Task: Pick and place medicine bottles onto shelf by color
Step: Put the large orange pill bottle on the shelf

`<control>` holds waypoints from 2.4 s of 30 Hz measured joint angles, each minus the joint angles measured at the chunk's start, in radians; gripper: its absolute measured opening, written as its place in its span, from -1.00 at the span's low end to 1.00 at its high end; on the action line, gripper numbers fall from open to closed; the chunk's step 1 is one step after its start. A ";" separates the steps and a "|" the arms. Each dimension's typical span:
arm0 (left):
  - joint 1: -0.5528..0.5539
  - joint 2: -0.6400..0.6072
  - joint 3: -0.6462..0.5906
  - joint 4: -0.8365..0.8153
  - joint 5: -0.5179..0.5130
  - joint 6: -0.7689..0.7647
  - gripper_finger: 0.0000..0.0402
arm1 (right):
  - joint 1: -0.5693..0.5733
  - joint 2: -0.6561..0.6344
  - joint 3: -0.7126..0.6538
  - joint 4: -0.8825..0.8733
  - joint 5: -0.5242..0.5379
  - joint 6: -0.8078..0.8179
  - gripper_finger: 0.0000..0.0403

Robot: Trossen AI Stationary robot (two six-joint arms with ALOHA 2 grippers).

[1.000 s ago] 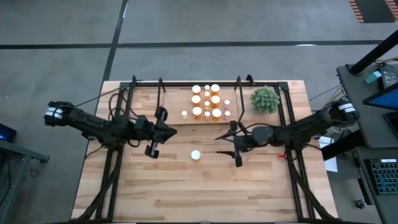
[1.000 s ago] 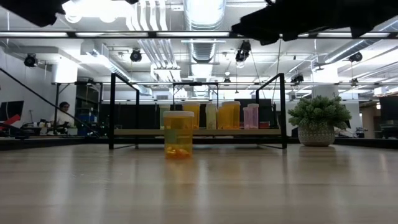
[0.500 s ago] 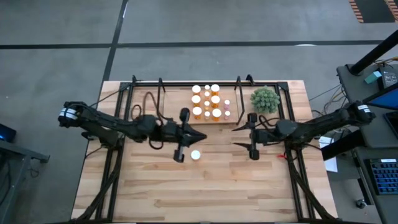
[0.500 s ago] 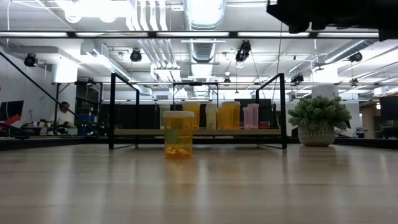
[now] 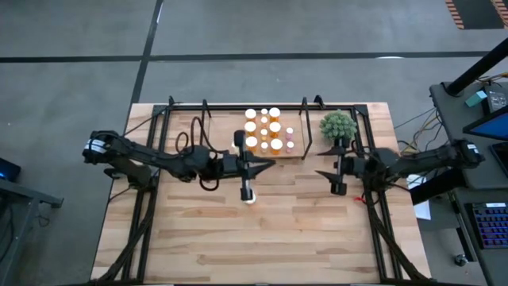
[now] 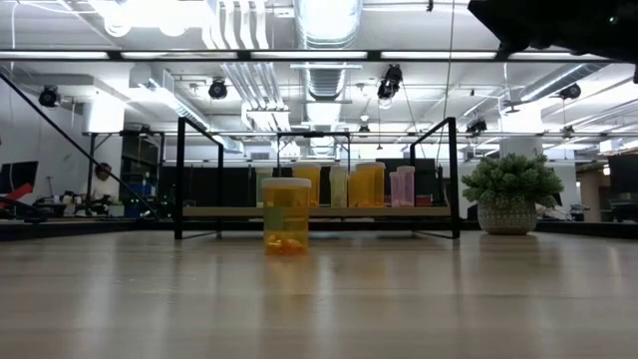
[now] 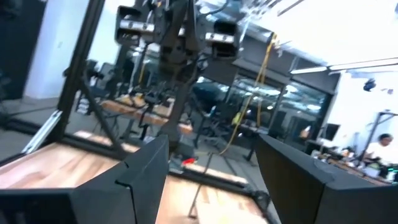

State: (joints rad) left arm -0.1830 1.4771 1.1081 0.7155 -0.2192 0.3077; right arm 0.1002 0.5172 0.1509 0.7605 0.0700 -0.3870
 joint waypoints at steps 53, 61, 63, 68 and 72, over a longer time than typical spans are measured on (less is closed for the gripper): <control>-0.054 0.292 0.290 -1.472 0.007 -0.516 0.66 | -0.045 -0.111 0.091 -0.225 0.000 -0.034 0.14; -0.045 0.303 0.214 -1.349 0.053 -0.538 0.66 | -0.045 -0.111 0.091 -0.227 0.000 -0.034 0.14; -0.040 0.303 0.192 -1.311 0.053 -0.538 0.66 | -0.045 -0.111 0.091 -0.227 0.001 -0.033 0.14; -0.025 0.303 0.143 -1.258 0.055 -0.544 0.66 | -0.045 -0.111 0.091 -0.228 0.001 -0.034 0.14; -0.026 0.303 0.122 -1.246 0.081 -0.568 0.65 | -0.045 -0.111 0.091 -0.228 0.006 -0.036 0.14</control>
State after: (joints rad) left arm -0.2085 1.7798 1.2304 -0.5303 -0.1382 -0.2601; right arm 0.0551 0.4065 0.2417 0.5323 0.0759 -0.4228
